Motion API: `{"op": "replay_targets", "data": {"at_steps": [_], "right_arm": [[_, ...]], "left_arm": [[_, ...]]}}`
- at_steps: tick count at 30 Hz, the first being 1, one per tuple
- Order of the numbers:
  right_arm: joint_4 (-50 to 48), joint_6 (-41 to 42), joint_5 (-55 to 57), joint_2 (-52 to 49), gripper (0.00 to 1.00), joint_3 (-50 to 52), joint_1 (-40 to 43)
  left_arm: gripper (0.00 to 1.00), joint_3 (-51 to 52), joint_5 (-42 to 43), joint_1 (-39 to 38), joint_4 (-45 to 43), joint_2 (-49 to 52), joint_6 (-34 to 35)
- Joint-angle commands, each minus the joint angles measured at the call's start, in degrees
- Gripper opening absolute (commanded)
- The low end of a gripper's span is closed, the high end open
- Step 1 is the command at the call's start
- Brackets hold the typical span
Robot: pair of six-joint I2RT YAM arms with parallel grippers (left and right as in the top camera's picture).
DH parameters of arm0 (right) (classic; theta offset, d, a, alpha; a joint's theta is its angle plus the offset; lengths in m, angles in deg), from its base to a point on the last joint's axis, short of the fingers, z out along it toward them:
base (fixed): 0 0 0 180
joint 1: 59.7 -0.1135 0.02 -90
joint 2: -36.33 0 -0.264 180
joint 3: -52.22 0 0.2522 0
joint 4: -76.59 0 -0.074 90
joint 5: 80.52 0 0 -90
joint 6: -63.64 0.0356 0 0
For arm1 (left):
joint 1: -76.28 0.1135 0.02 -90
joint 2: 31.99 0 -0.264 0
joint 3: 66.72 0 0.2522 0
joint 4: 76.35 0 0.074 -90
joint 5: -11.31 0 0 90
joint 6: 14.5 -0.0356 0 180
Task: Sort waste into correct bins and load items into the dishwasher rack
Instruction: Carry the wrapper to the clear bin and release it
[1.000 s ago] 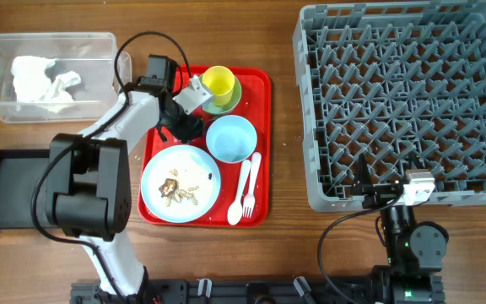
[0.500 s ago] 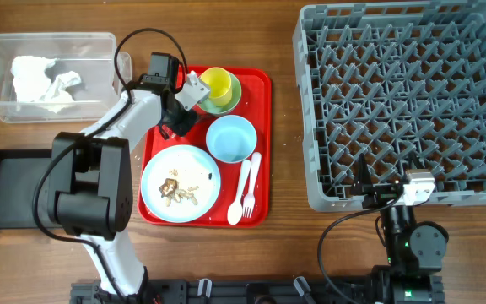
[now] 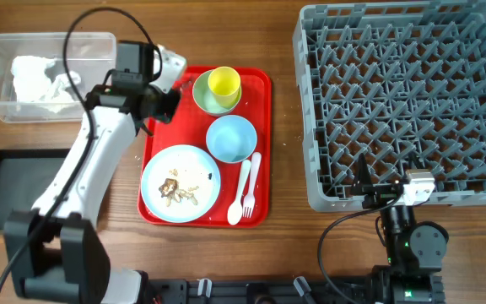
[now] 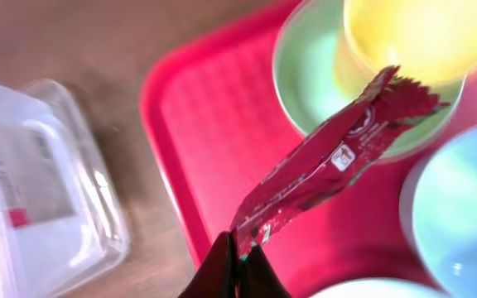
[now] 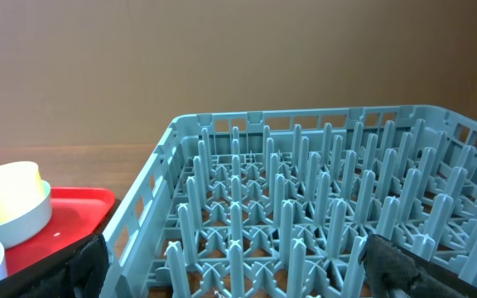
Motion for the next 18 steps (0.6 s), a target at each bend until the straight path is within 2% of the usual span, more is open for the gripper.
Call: {"op": "replay_targets", "data": {"at_steps": [1,5,6,12,13,18], "right_arm": [[-0.22,-0.63,-0.52,-0.11,1.0,0.07,0.28],[-0.22,-0.63,-0.5,-0.11,1.0,0.07,0.28],[-0.22,-0.63,-0.5,-0.11,1.0,0.07,0.28],[-0.22,-0.61,-0.5,-0.11,1.0,0.07,0.28],[-0.22,-0.63,-0.52,-0.11,1.0,0.07,0.28],[-0.22,-0.63,-0.52,-0.11,1.0,0.07,0.28]], "left_arm": [[0.04,0.11,-0.55,3.87,-7.87,-2.93,10.6],[0.04,0.13,-0.52,11.41,-21.79,-1.53,23.63],[0.04,0.13,-0.52,13.31,-25.51,-0.81,25.05],[0.04,0.13,-0.57,19.08,-37.33,4.63,25.11],[0.07,0.13,-0.57,19.8,-38.93,5.99,25.11],[0.11,0.13,-0.57,23.37,-41.05,9.79,25.14]]}}
